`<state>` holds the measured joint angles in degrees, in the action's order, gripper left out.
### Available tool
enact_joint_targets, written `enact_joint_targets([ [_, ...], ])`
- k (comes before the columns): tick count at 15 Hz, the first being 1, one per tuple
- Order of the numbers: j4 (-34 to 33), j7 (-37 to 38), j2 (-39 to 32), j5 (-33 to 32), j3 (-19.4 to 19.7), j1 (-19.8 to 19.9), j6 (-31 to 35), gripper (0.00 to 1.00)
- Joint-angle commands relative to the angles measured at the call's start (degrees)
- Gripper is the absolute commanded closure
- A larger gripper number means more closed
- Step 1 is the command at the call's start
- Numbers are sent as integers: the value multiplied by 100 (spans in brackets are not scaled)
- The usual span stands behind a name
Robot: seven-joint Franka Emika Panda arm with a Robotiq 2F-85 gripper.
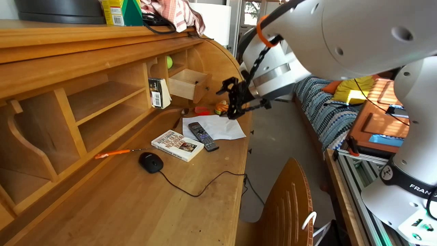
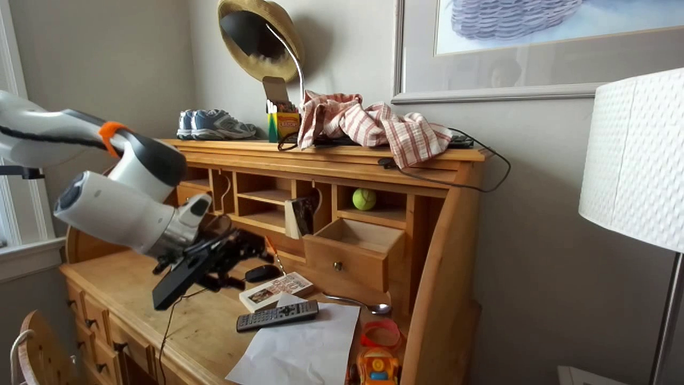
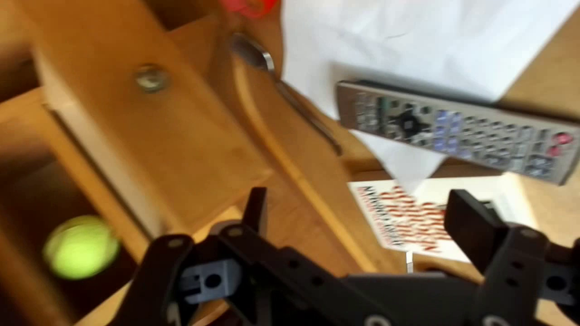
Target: Open the right drawer
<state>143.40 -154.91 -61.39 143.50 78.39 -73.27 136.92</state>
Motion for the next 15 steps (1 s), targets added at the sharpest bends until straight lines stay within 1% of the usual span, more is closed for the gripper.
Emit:
enact_joint_targets([
  [1, -27, 1, 37, -36, -321, 37, 156, 0],
  [2, -25, 17, 18, -28, -562, 37, 260, 0],
  [3, -32, 32, -10, -28, -679, 38, 308, 0],
  [6, -38, 36, -38, -41, -673, 60, 315, 0],
  [7, -71, -91, -226, 119, -670, 43, 416, 0],
  [8, -90, -391, -476, 254, -666, -82, 475, 0],
  [9, -89, -81, -907, 51, -579, -318, 340, 0],
  [10, -140, -110, -952, 33, -624, -371, 439, 0],
  [12, -186, -96, -1065, -110, -588, -630, 555, 0],
  [14, -215, -71, -1062, -480, -637, -843, 687, 0],
  [15, -240, -223, -1026, -568, -657, -919, 807, 0],
])
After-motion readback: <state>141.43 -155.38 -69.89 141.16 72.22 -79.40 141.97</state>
